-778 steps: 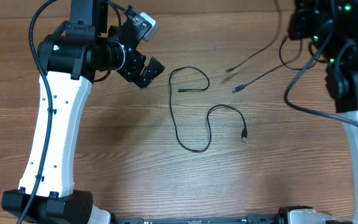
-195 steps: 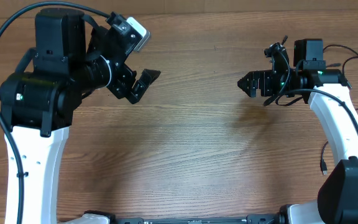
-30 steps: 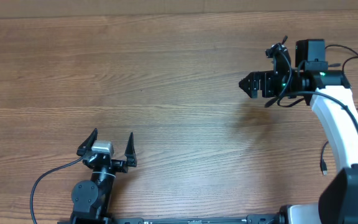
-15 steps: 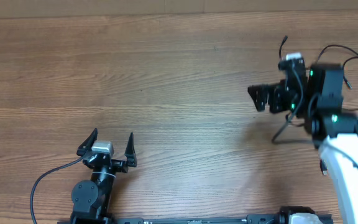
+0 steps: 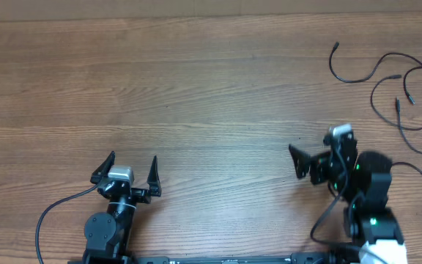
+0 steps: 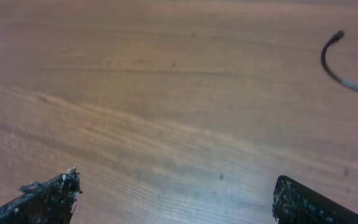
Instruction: Untangle cables
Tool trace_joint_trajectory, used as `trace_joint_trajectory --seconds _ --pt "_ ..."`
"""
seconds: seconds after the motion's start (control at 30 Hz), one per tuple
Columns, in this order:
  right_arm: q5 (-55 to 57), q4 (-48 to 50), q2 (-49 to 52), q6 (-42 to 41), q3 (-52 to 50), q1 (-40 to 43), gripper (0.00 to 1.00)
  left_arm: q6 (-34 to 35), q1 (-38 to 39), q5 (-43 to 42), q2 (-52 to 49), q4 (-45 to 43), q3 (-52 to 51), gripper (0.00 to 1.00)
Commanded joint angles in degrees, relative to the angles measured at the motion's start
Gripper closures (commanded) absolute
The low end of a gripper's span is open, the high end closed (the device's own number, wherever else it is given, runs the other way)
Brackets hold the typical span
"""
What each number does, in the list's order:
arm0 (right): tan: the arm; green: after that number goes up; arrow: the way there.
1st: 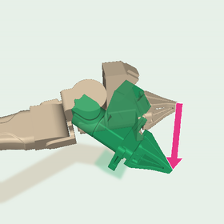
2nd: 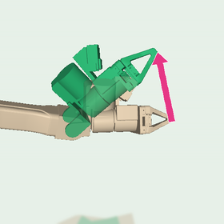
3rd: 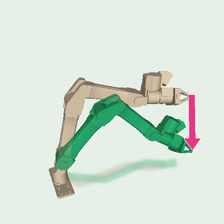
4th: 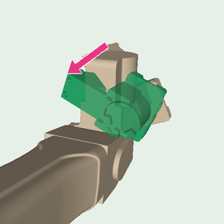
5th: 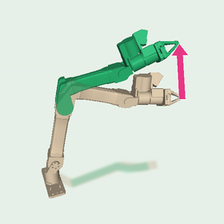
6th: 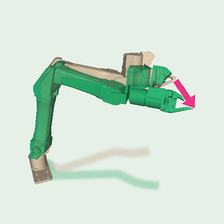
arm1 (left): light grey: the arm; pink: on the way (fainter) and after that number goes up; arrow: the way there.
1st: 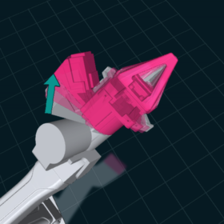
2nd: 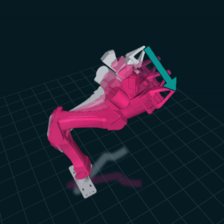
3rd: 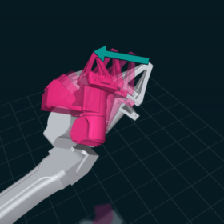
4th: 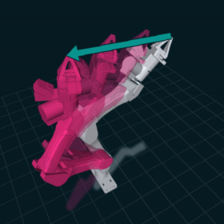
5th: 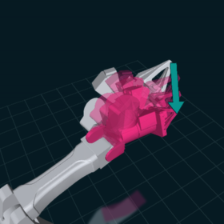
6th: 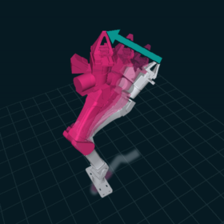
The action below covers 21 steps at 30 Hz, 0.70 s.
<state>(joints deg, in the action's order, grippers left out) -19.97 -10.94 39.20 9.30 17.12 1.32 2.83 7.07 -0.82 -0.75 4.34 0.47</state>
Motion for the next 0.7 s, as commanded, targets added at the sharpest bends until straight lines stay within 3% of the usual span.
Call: trace_joint_trajectory --seconds 0.0,0.27,0.67 --pt "0.42 0.59 -6.23 0.28 -5.01 -0.13 0.0 -0.26 -0.31 -0.07 0.55 0.11 -0.2 0.01" --pt "-0.04 0.83 -20.55 -0.31 -13.94 -0.13 0.0 -0.26 -0.31 -0.07 0.55 0.11 -0.2 0.01" --pt "-0.04 1.38 -24.74 -0.24 -13.97 -0.09 0.0 -0.26 -0.31 -0.07 0.55 0.11 -0.2 0.0"
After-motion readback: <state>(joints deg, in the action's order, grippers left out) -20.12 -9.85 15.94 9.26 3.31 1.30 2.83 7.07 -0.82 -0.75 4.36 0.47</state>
